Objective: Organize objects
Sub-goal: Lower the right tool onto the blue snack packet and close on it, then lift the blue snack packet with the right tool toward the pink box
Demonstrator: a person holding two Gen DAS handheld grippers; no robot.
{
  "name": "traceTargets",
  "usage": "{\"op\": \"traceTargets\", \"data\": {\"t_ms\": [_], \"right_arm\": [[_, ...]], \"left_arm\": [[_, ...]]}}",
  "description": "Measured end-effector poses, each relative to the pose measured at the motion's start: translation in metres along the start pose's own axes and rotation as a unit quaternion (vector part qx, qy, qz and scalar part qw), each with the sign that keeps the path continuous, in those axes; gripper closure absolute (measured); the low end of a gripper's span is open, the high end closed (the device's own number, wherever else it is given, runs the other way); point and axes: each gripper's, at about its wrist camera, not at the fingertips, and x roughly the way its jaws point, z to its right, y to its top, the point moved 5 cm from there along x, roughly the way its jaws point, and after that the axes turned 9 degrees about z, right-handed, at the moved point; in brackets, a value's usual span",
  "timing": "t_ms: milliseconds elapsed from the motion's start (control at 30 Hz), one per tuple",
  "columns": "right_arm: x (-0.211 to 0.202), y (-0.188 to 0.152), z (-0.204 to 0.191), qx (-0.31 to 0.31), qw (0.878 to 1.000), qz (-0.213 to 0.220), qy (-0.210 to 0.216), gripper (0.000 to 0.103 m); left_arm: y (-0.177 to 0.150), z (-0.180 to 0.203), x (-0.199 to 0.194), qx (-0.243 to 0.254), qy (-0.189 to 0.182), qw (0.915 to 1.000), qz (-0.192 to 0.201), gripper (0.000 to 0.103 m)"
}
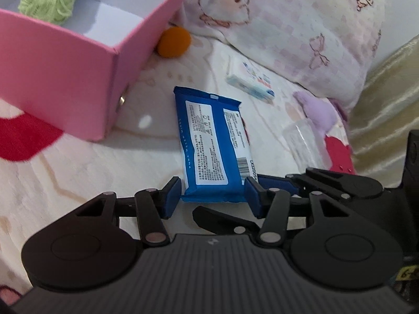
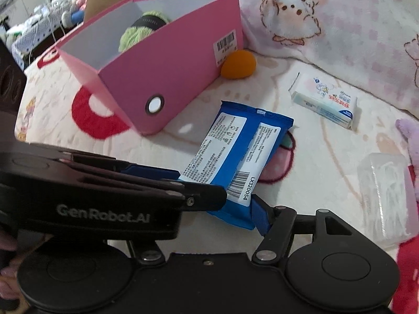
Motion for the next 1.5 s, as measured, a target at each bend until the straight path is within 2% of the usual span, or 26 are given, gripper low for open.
{"op": "traceTargets", "data": {"t_ms": [133, 300, 367, 467, 567, 633, 700, 733, 800, 867, 1100, 1133, 1200, 1300, 1500], "right_arm": [[-0.014, -0.006, 0.002, 0.010, 1.000, -0.019, 0.003, 0.033], [-0.028, -0.017, 0.004, 0.015, 0.999, -0.039, -0.005, 0.031], [-0.032, -0.016, 0.007, 0.025, 0.999, -0.034, -0.009, 0.029], [-0.031, -0.014, 0.009, 0.036, 0.999, -0.032, -0.012, 0.029], [-0.024, -0.014, 0.012, 0.044, 0.998, -0.039, -0.025, 0.029], [-0.019, -0.015, 0.014, 0.054, 0.997, -0.045, -0.024, 0.024], [-0.016, -0.015, 0.015, 0.069, 0.996, -0.047, -0.021, 0.024], [-0.014, -0.014, 0.016, 0.078, 0.996, -0.045, -0.020, 0.024], [-0.012, -0.012, 0.016, 0.087, 0.995, -0.044, -0.021, 0.026], [-0.011, -0.010, 0.013, 0.083, 0.995, -0.042, -0.017, 0.029], [0.002, -0.009, 0.014, 0.061, 0.996, -0.045, -0.050, 0.034], [0.003, -0.009, 0.014, 0.056, 0.996, -0.048, -0.056, 0.040], [0.003, -0.011, 0.014, 0.040, 0.996, -0.052, -0.065, 0.041], [0.003, -0.012, 0.019, 0.056, 0.995, -0.055, -0.059, 0.041], [0.006, -0.013, 0.018, 0.051, 0.995, -0.056, -0.060, 0.041]], "left_arm": [[-0.008, 0.003, -0.005, -0.015, -0.027, 0.9993, -0.023, 0.052], [-0.018, 0.010, -0.011, -0.038, -0.068, 0.9945, -0.069, 0.052], [-0.018, 0.013, -0.014, -0.039, -0.076, 0.9940, -0.069, 0.053], [-0.014, 0.013, -0.014, -0.028, -0.064, 0.9960, -0.055, 0.053], [-0.009, 0.009, -0.008, -0.015, -0.036, 0.9986, -0.035, 0.053], [-0.007, 0.005, -0.004, -0.009, -0.020, 0.9994, -0.028, 0.054], [-0.007, 0.002, 0.001, -0.004, -0.007, 0.9997, -0.022, 0.058], [-0.006, 0.002, 0.003, 0.005, 0.002, 0.9998, -0.017, 0.069], [-0.003, 0.003, 0.006, 0.034, 0.022, 0.9992, -0.004, 0.072], [-0.001, 0.003, 0.008, 0.028, 0.009, 0.9995, -0.009, 0.075], [-0.003, -0.002, 0.017, -0.014, -0.016, 0.9994, -0.028, 0.076], [-0.004, -0.002, 0.018, -0.013, -0.017, 0.9993, -0.032, 0.076], [-0.004, -0.001, 0.021, 0.004, -0.017, 0.9991, -0.039, 0.074], [-0.005, -0.003, 0.022, -0.002, -0.020, 0.9990, -0.040, 0.074], [-0.006, 0.001, 0.021, 0.026, -0.014, 0.9992, -0.027, 0.076]]}}
